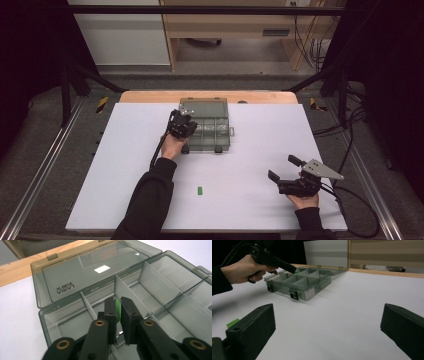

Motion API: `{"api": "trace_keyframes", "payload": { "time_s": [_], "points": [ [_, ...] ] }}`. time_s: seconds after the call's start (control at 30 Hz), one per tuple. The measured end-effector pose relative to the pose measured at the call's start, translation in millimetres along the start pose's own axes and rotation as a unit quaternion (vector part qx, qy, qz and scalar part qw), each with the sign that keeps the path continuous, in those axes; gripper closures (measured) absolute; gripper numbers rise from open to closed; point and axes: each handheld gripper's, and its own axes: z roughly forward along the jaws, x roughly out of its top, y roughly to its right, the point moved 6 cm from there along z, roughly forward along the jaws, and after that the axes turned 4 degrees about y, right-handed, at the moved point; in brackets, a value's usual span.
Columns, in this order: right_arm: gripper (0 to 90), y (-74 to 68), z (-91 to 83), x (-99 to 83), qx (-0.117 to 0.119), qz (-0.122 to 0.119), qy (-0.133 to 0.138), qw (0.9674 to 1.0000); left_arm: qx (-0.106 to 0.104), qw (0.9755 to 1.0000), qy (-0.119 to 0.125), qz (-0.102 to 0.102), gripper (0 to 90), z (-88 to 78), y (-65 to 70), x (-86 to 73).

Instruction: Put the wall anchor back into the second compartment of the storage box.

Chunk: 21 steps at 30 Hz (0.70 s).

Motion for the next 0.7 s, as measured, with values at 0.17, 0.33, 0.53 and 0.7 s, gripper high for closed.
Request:
{"api": "trace_keyframes", "payload": {
  "time_s": [0.17,0.33,0.53,0.7],
  "points": [
    [0.2,-0.1,-0.1,0.1,0.000,0.001,0.000,1.0000,0.004,0.9999,0.013,-0.010,71.9,-6.5,0.1,5.4],
    [0.2,0.1,-0.3,0.3,0.000,0.001,0.000,1.0000,0.002,0.9991,0.035,-0.025,55.7,-25.4,-1.0,15.3],
    [0.2,0.3,-0.5,0.5,-0.001,0.001,0.001,1.0000,-0.032,0.9961,0.064,-0.053,31.8,-53.4,3.0,24.8],
    [0.2,0.0,-0.2,0.3,0.000,0.001,0.000,1.0000,-0.059,0.9920,0.096,-0.056,21.0,-79.0,11.7,26.6]
  ]
}}
